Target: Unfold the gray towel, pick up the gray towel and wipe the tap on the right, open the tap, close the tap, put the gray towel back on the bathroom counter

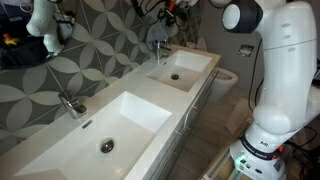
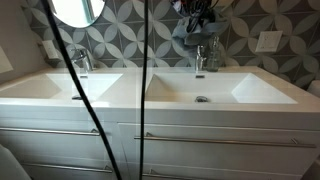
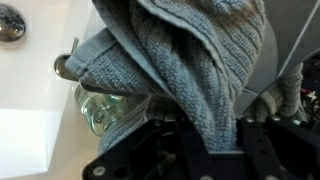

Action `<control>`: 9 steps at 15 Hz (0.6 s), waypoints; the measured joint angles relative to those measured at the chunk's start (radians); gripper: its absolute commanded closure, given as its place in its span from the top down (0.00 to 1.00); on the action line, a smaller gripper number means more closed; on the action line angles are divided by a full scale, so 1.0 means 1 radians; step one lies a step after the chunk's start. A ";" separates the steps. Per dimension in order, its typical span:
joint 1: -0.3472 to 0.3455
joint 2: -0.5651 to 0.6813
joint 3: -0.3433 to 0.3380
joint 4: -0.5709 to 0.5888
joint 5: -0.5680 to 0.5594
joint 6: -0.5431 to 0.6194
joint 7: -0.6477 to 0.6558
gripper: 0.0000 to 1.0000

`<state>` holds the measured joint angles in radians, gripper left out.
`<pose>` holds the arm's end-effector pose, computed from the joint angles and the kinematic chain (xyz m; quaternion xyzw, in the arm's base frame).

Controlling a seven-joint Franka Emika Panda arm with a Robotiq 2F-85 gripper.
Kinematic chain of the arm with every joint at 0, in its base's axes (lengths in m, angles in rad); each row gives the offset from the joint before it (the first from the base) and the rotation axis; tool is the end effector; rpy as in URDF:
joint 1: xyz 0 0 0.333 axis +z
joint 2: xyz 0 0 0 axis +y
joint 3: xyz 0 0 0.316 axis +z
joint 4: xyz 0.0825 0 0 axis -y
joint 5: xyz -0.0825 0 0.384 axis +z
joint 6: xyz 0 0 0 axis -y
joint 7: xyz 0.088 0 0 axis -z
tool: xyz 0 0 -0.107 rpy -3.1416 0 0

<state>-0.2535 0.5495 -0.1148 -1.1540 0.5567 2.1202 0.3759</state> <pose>0.7175 -0.2247 0.5353 -0.8553 0.4171 -0.2001 0.2333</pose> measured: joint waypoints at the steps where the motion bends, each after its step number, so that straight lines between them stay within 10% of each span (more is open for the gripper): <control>1: 0.013 0.003 -0.009 -0.005 -0.026 0.027 0.014 0.05; 9: 0.123 0.048 -0.077 -0.051 -0.216 0.075 0.137 0.05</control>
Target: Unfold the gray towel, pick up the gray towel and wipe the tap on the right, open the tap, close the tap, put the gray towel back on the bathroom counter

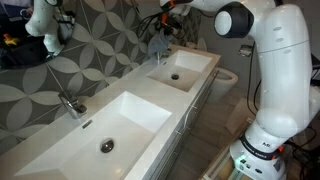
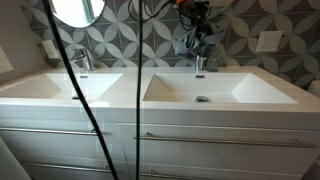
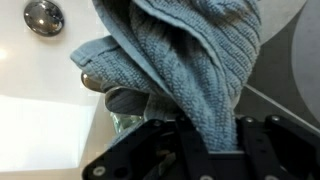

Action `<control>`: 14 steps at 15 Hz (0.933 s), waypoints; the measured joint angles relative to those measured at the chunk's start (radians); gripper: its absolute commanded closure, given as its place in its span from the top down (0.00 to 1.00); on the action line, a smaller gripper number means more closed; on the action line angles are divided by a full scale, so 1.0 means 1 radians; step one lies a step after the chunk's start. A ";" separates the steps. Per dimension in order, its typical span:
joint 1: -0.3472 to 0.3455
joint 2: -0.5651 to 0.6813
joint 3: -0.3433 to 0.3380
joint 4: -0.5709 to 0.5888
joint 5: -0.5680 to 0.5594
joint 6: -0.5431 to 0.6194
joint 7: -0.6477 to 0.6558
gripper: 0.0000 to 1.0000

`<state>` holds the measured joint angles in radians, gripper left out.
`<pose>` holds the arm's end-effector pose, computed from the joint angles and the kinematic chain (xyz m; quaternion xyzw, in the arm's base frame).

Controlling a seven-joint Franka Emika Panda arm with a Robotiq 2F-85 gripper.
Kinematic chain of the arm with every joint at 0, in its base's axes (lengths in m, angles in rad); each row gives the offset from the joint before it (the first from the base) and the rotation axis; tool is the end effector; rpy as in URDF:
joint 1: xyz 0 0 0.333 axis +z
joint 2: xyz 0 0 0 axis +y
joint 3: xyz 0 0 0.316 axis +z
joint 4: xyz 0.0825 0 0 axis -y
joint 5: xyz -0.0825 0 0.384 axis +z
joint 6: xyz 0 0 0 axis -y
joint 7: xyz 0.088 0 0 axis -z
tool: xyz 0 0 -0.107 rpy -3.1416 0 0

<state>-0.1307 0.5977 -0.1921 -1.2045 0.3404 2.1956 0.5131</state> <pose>0.7364 -0.1907 0.4813 -0.8722 0.4345 -0.1876 0.1239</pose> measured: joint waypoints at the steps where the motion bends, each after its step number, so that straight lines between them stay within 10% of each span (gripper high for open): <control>1: 0.006 0.008 -0.002 0.000 -0.025 -0.001 0.015 0.05; 14: 0.039 0.018 -0.027 0.043 -0.286 -0.210 0.199 0.05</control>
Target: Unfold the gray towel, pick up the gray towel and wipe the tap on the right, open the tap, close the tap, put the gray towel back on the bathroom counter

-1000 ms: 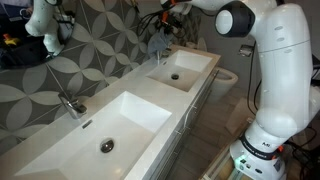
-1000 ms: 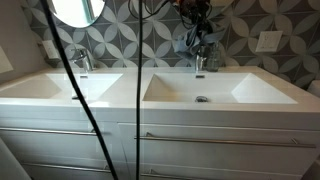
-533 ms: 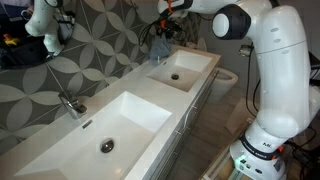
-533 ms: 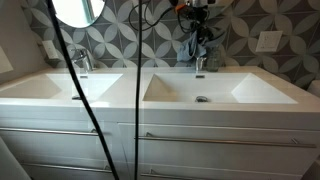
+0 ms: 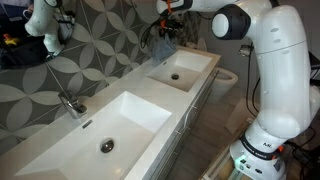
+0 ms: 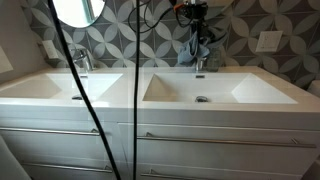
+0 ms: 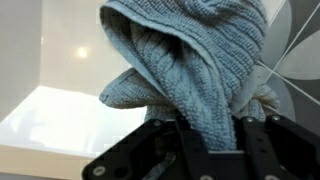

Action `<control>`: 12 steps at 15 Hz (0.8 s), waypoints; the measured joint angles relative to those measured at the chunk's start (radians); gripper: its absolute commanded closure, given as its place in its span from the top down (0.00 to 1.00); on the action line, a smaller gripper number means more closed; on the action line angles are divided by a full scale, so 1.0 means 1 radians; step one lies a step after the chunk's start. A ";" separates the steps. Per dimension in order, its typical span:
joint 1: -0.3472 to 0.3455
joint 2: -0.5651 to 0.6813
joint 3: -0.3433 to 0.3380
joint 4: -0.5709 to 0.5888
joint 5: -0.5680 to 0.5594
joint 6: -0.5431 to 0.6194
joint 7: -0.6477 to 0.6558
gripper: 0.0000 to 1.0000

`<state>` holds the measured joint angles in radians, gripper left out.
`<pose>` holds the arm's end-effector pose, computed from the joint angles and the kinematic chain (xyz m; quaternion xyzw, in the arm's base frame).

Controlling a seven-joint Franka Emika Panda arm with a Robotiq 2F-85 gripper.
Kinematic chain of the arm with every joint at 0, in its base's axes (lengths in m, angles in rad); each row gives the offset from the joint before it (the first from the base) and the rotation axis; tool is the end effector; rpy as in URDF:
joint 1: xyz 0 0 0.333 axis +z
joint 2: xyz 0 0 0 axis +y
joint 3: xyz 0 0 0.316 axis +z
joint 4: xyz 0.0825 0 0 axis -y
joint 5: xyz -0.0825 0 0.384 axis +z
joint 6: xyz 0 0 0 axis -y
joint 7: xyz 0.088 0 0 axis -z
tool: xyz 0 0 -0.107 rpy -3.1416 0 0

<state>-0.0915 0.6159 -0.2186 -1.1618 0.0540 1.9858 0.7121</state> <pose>0.7275 -0.1811 0.4657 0.8751 -0.4699 0.1151 0.0118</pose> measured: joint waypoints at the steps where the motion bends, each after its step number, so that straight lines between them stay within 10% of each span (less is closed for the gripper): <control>1: 0.002 0.000 -0.005 0.003 -0.004 -0.017 0.006 0.05; 12: -0.001 0.031 0.027 0.008 0.031 0.120 -0.019 0.05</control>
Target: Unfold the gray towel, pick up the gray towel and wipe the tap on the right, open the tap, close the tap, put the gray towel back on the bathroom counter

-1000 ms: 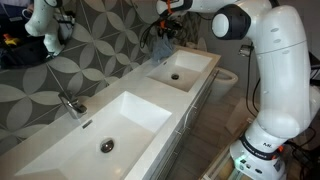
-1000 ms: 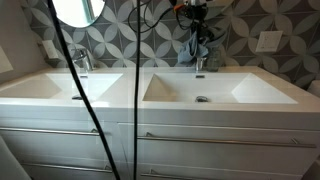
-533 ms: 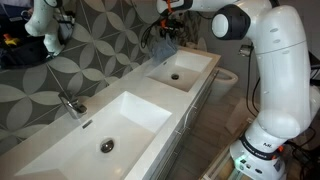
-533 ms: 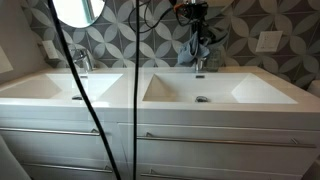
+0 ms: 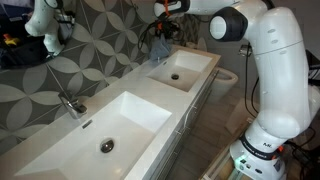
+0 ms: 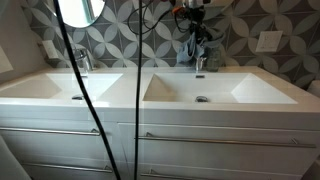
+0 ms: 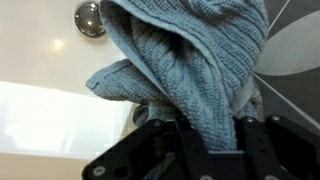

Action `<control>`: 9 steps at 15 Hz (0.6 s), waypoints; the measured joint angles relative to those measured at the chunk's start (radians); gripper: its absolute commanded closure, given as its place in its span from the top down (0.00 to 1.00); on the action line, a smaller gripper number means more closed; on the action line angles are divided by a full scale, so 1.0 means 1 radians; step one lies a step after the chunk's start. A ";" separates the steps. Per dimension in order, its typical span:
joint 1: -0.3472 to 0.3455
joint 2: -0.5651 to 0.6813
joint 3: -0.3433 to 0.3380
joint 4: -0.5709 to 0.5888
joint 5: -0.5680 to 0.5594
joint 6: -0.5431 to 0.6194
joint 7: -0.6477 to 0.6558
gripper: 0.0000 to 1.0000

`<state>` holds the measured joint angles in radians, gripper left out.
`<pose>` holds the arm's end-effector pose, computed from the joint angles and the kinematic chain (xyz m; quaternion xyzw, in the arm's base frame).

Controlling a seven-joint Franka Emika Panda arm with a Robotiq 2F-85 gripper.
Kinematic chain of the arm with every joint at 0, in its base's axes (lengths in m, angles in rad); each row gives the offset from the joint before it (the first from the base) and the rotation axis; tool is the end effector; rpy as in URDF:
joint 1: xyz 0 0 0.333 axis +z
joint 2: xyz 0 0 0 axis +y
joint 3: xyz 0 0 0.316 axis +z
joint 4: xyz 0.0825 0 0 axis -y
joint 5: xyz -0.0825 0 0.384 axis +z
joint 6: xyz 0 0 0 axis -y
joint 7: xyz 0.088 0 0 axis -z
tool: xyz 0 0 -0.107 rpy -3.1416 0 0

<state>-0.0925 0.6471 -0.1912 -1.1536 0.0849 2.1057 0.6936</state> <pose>0.7456 -0.1679 0.4582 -0.8775 0.4529 -0.1567 0.0180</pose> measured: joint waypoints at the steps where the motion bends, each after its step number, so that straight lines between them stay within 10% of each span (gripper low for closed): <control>1: -0.002 0.005 0.006 0.000 0.009 0.023 -0.004 0.05; 9: -0.009 0.038 0.036 0.000 0.031 0.161 -0.045 0.05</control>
<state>-0.1013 0.6855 -0.1557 -1.1537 0.1160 2.2667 0.6491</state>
